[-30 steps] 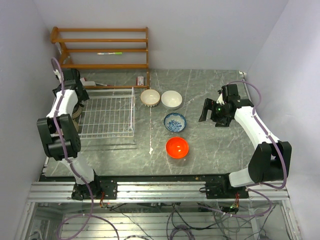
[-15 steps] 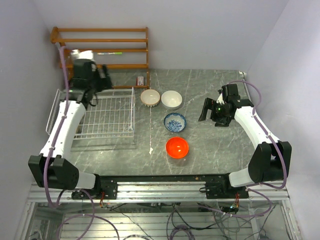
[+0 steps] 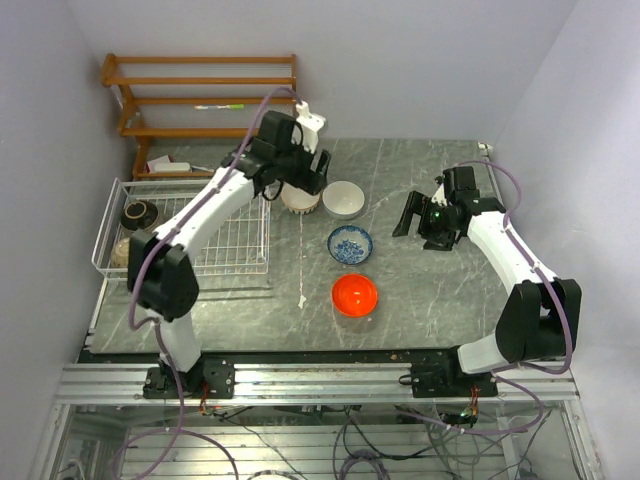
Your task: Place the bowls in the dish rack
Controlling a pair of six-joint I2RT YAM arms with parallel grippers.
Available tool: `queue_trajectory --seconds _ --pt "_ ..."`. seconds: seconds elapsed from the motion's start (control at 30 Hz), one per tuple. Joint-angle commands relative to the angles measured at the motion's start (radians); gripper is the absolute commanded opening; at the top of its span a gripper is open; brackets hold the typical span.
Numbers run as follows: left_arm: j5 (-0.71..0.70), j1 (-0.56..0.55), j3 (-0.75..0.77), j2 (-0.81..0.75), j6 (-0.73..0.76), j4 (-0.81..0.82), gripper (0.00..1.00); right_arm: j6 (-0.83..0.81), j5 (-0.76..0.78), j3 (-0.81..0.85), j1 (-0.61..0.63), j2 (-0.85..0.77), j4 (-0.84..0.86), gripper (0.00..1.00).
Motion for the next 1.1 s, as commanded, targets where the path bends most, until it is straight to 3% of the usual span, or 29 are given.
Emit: queue_trajectory --seconds 0.0,0.4,0.87,1.07 --pt "0.086 -0.005 0.046 0.135 0.147 -0.062 0.85 0.016 -0.017 0.021 -0.007 0.012 0.023 0.96" --pt "-0.036 -0.033 0.055 0.352 0.201 -0.021 0.78 -0.004 0.001 0.026 -0.008 0.049 0.017 0.96" --pt "-0.189 -0.039 0.025 0.432 0.204 0.116 0.76 -0.03 0.018 0.045 -0.012 0.085 -0.003 0.96" --pt "-0.182 -0.039 0.028 0.485 0.189 0.13 0.61 -0.036 0.033 0.044 -0.012 0.09 -0.015 0.96"
